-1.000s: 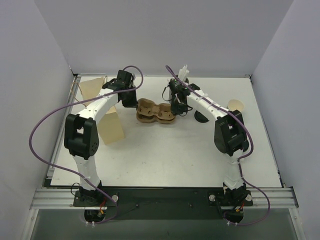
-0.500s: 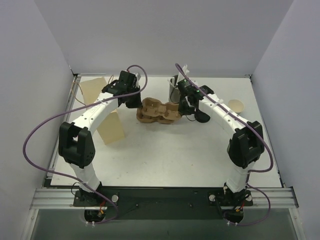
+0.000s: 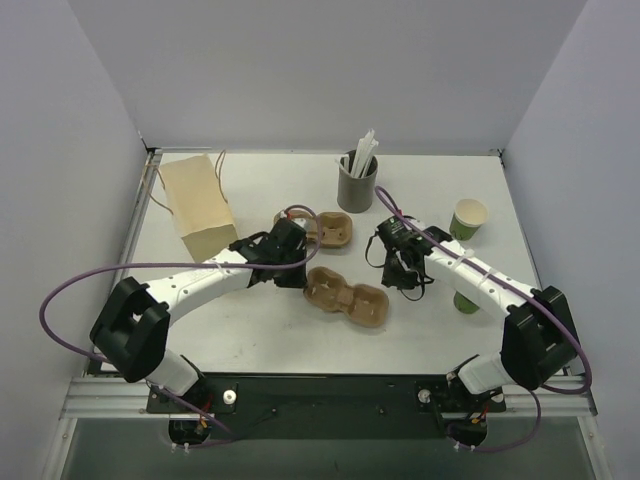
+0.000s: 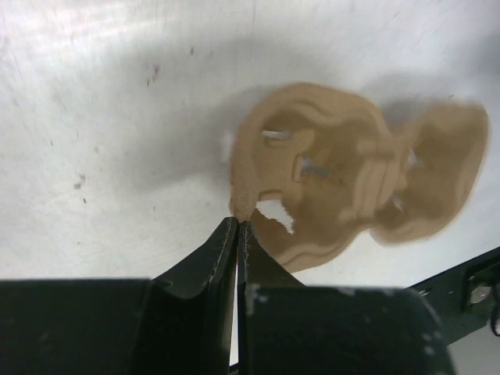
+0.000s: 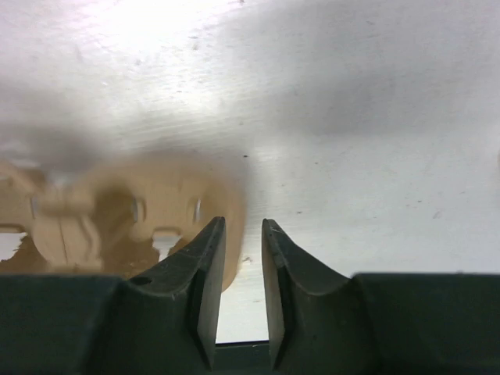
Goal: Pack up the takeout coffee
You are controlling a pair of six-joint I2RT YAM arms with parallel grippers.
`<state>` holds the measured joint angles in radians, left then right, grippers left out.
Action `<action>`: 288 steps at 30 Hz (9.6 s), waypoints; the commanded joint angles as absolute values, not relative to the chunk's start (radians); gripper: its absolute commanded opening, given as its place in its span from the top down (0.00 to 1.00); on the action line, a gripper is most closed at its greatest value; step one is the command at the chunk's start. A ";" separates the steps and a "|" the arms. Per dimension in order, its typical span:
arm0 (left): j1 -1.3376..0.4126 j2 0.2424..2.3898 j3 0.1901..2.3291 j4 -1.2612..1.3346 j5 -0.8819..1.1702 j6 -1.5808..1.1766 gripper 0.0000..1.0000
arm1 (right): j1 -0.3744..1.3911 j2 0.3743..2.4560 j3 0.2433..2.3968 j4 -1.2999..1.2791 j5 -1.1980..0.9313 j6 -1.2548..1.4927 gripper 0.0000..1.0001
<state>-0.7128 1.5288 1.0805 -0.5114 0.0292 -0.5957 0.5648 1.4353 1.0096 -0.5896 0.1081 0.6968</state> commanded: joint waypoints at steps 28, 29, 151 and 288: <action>-0.640 1.376 1.284 -0.704 -0.129 -0.597 0.41 | 0.913 1.742 1.253 -0.614 0.250 1.097 0.45; -0.640 1.384 1.292 -0.703 -0.124 -0.592 0.41 | 0.910 1.753 1.264 -0.614 0.249 1.094 0.45; -0.502 1.548 2.250 -1.413 -0.705 -0.693 0.53 | 0.676 1.534 1.048 -0.466 0.035 0.595 0.62; -0.456 1.276 1.569 -0.683 0.474 0.022 1.00 | 0.620 1.238 1.138 0.661 -0.876 1.019 0.65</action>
